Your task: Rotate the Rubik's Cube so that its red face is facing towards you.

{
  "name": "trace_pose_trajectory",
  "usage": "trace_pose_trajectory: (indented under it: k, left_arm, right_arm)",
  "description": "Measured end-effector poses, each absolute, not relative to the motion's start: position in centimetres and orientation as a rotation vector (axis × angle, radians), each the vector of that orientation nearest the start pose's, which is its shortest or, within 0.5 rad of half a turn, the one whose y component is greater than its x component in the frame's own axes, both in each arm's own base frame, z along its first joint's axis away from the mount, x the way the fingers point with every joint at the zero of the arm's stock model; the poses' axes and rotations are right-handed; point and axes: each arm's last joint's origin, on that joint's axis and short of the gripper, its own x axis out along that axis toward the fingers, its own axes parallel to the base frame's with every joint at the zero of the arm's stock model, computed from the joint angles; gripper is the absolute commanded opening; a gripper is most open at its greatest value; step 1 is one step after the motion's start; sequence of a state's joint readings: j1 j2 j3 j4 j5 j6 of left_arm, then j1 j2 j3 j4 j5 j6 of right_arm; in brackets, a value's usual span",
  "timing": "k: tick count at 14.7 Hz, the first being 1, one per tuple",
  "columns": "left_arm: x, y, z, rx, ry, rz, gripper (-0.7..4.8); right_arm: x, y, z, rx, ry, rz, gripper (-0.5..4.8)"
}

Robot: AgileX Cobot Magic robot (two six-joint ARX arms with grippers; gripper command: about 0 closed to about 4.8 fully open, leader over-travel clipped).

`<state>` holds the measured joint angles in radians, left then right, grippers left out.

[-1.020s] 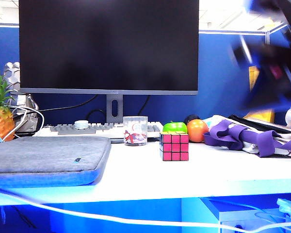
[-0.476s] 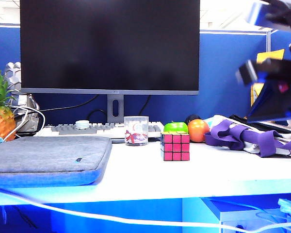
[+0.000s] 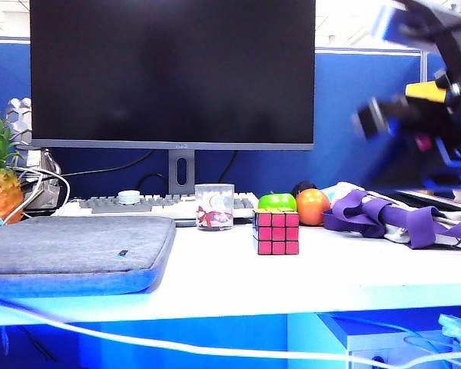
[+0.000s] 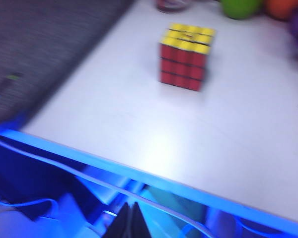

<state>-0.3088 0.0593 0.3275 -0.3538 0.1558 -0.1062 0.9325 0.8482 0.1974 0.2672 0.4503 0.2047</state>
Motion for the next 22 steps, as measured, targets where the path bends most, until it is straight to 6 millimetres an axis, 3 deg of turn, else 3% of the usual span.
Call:
trace_pose_trajectory:
  k: [3, 22]
  left_arm:
    - [6.83, -2.83, 23.27, -0.100, 0.104, -0.520, 0.49]
    - [6.84, -2.84, 23.49, -0.167, 0.099, -0.522, 0.51]
  right_arm:
    - [10.76, 12.50, 16.73, -0.034, 0.336, 0.468, 0.09]
    - [10.51, 12.29, 17.01, -0.030, 0.330, 0.481, 0.09]
